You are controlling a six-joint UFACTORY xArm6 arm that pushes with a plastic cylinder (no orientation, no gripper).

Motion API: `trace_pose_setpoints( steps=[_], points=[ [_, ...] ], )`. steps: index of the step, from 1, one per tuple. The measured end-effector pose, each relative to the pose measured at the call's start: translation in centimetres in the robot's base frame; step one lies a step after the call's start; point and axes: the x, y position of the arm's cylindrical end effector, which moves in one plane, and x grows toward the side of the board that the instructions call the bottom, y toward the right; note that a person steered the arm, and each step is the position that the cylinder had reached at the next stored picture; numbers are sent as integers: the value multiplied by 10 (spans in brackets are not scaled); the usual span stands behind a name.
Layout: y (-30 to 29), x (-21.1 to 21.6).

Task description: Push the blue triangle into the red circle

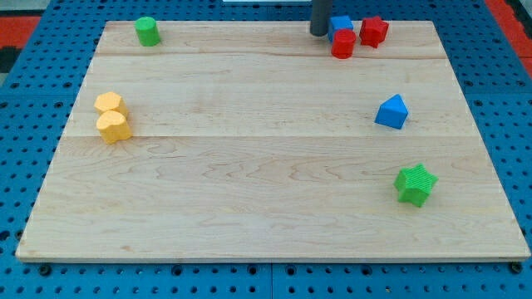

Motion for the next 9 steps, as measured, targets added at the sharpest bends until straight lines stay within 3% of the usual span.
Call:
trace_pose_setpoints(
  steps=[2,4,5,8,9],
  points=[
    [1,116],
    [44,191],
    [34,227],
    [164,210],
    [120,179]
  ],
)
